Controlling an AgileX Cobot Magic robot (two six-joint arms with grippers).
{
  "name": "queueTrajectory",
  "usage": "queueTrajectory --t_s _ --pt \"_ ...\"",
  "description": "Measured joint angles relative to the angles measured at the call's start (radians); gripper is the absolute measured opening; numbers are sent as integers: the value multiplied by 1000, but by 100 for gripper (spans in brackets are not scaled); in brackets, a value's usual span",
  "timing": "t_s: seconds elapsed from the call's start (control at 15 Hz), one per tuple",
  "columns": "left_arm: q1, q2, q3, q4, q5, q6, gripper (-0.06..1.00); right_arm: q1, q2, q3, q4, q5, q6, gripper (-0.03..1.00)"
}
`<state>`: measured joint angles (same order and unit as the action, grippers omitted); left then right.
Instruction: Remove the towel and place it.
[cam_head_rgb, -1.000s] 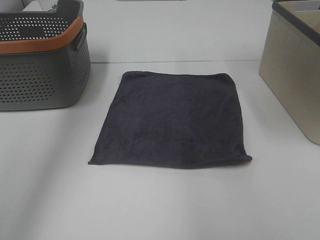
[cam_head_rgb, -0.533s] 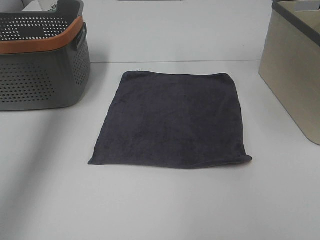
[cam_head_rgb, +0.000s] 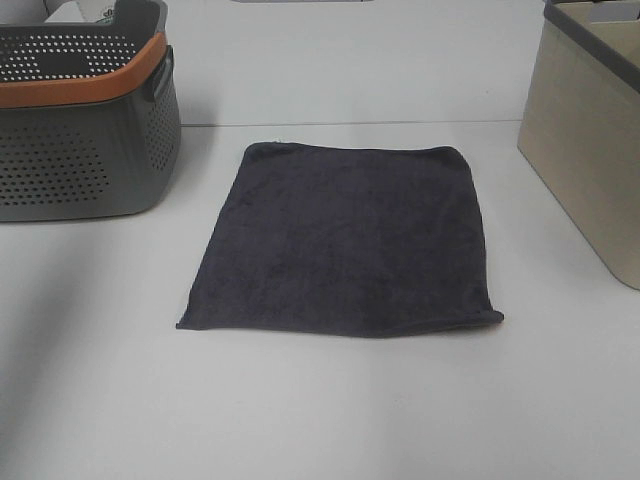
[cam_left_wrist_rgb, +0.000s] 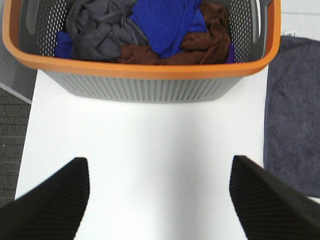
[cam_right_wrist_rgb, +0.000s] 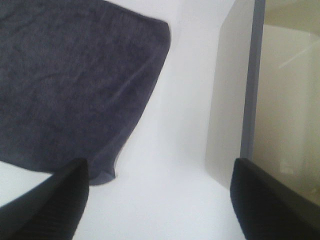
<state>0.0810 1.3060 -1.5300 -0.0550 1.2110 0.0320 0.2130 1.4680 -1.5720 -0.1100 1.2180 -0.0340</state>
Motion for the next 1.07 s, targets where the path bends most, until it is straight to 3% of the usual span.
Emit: queueTrajectory --t_s 0.2,0.4,0.67,1.07 --pt "0 -181 206 0 -40 6 74 0 -143 238 12 -22 10 76" --pt "0 -422 480 -10 -107 9 79 0 -311 504 56 -106 10 76" --pt "0 -805 834 -21 -114 9 80 0 -581 860 74 -201 26 76" --pt "0 -1138 957 -30 -54 -16 80 0 -893 1044 110 -200 27 76"
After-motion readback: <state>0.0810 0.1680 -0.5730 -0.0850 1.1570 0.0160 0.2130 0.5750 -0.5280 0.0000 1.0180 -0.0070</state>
